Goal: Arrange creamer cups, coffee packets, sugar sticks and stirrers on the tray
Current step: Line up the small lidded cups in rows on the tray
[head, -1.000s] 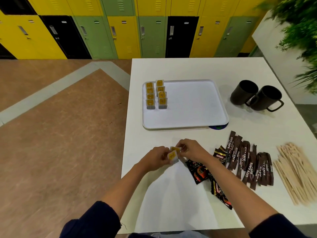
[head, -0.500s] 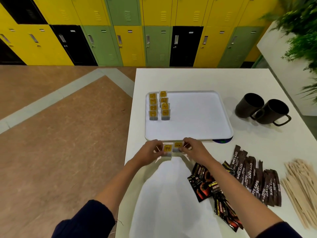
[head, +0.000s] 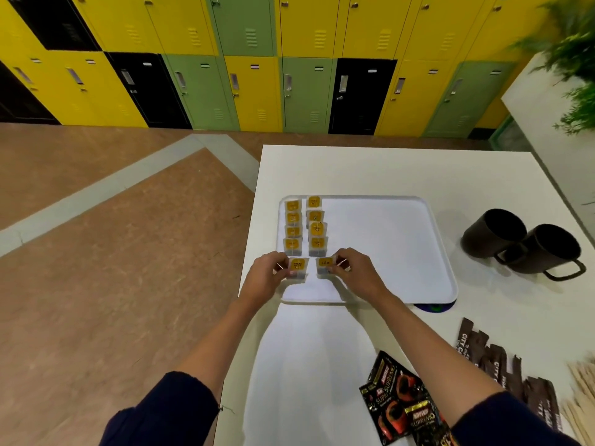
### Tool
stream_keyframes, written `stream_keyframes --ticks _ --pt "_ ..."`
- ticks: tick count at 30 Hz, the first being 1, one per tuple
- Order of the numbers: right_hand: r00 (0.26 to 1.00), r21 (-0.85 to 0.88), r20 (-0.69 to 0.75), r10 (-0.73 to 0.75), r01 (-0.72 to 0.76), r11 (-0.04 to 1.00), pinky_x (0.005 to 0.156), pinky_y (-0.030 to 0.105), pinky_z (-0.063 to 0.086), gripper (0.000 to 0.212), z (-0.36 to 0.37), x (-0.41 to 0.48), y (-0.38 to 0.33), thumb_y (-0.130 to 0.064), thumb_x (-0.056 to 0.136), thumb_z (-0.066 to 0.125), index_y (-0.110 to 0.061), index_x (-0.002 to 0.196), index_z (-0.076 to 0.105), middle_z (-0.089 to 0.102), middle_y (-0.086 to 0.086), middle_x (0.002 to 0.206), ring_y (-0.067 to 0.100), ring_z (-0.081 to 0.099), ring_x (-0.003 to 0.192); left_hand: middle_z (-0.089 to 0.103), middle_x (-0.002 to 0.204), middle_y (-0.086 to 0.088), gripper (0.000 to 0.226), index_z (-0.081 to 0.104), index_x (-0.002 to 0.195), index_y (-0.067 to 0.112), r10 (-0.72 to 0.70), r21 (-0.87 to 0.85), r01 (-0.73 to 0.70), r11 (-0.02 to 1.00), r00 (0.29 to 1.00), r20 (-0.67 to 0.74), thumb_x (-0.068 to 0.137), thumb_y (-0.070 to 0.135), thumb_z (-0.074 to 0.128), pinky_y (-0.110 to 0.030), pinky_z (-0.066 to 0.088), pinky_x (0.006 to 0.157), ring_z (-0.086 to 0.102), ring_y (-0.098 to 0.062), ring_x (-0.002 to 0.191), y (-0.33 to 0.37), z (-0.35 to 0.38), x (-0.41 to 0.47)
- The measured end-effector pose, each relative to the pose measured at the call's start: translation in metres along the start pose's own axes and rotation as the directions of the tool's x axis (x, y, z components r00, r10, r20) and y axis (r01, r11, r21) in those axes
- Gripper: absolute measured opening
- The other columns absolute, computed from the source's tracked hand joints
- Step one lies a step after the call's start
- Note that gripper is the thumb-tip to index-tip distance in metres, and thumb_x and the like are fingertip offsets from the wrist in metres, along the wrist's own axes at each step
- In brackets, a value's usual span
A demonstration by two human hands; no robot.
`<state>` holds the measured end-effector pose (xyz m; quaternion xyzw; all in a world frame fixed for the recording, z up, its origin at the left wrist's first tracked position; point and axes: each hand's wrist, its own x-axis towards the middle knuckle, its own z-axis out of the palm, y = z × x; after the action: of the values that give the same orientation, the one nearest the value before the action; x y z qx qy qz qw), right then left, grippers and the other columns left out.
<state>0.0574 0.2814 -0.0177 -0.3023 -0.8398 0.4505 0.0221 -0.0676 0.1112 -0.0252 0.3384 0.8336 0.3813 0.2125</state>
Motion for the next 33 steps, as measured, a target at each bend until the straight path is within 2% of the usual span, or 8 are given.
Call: stream_keyframes --ticks 3,6,9,13,19,25,28,33 --pt "1.0 -0.007 -0.01 0.015 -0.015 1.0 0.066 0.017 0.043 0.01 0.006 0.009 0.0 -0.013 0.088 0.064 -0.004 0.087 0.061 0.061 0.01 0.094 0.016 0.056 0.077 0.06 0.078 0.003 0.017 0.056 0.074 0.022 -0.042 0.015 0.043 0.999 0.999 -0.033 0.08 0.018 0.071 -0.027 0.044 0.067 0.055 -0.014 0.071 -0.008 0.002 0.009" --pt "1.0 -0.017 -0.01 0.019 -0.02 1.0 0.072 0.024 0.045 0.014 0.011 0.014 0.0 -0.014 0.088 0.063 0.0 0.091 0.062 0.06 0.01 0.097 0.019 0.057 0.082 0.061 0.08 0.005 0.014 0.058 0.076 0.024 -0.067 0.032 0.07 0.997 0.995 -0.071 0.081 0.022 0.071 -0.033 0.046 0.069 0.056 -0.018 0.078 -0.016 0.004 0.013" --pt "0.999 -0.017 -0.023 0.022 -0.022 1.0 0.076 0.028 0.047 0.014 0.014 0.017 0.001 -0.015 0.089 0.062 -0.001 0.093 0.062 0.06 0.011 0.099 0.022 0.058 0.086 0.06 0.079 0.007 0.011 0.061 0.076 0.022 -0.066 0.03 0.069 0.997 0.993 -0.103 0.081 0.022 0.071 -0.032 0.044 0.07 0.055 -0.018 0.079 -0.02 0.002 0.015" --pt "0.999 0.006 -0.039 0.028 -0.027 1.0 0.078 0.03 0.048 0.013 0.017 0.017 0.001 -0.015 0.088 0.063 -0.002 0.093 0.062 0.061 0.011 0.099 0.024 0.059 0.087 0.061 0.08 0.005 0.009 0.066 0.081 0.014 -0.064 0.04 0.067 0.997 0.995 -0.075 0.08 0.021 0.072 -0.029 0.042 0.069 0.054 -0.017 0.079 -0.022 0.001 0.017" --pt "0.998 0.03 -0.028 0.053 -0.052 0.998 0.075 0.022 0.045 0.014 0.021 0.016 0.002 -0.017 0.088 0.065 -0.005 0.094 0.062 0.061 0.009 0.099 0.023 0.059 0.087 0.056 0.084 0.005 0.015 0.066 0.09 0.007 -0.062 0.075 0.067 0.995 0.996 -0.062 0.082 0.019 0.07 -0.01 0.032 0.062 0.045 -0.011 0.08 -0.02 0.006 0.013" --pt "0.998 0.05 -0.029 0.057 -0.055 0.997 0.067 0.011 0.041 0.011 0.021 0.015 0.004 -0.015 0.088 0.065 -0.007 0.093 0.061 0.06 0.009 0.099 0.02 0.057 0.085 0.054 0.084 0.004 0.008 0.065 0.088 0.005 -0.044 0.093 0.053 0.994 0.994 -0.095 0.085 0.013 0.066 -0.012 0.036 0.065 0.049 -0.014 0.08 -0.019 0.006 0.012" --pt "0.999 0.041 -0.019 0.049 -0.048 0.998 0.067 0.011 0.04 0.012 0.021 0.016 0.005 -0.014 0.087 0.065 -0.004 0.094 0.062 0.06 0.01 0.099 0.02 0.057 0.086 0.059 0.087 -0.003 0.006 0.066 0.09 0.007 -0.022 0.12 0.033 0.992 0.995 -0.093 0.087 0.007 0.061 -0.021 0.038 0.07 0.05 -0.016 0.083 -0.018 0.006 0.013" --pt "0.999 0.05 -0.015 0.046 -0.045 0.998 0.066 0.011 0.041 0.013 0.022 0.017 0.008 -0.016 0.087 0.066 -0.007 0.094 0.061 0.06 0.005 0.096 0.019 0.058 0.083 0.057 0.086 -0.001 0.007 0.065 0.092 0.006 -0.022 0.116 0.035 0.993 0.993 -0.118 0.087 0.01 0.062 -0.01 0.033 0.064 0.049 -0.015 0.082 -0.016 0.007 0.011"
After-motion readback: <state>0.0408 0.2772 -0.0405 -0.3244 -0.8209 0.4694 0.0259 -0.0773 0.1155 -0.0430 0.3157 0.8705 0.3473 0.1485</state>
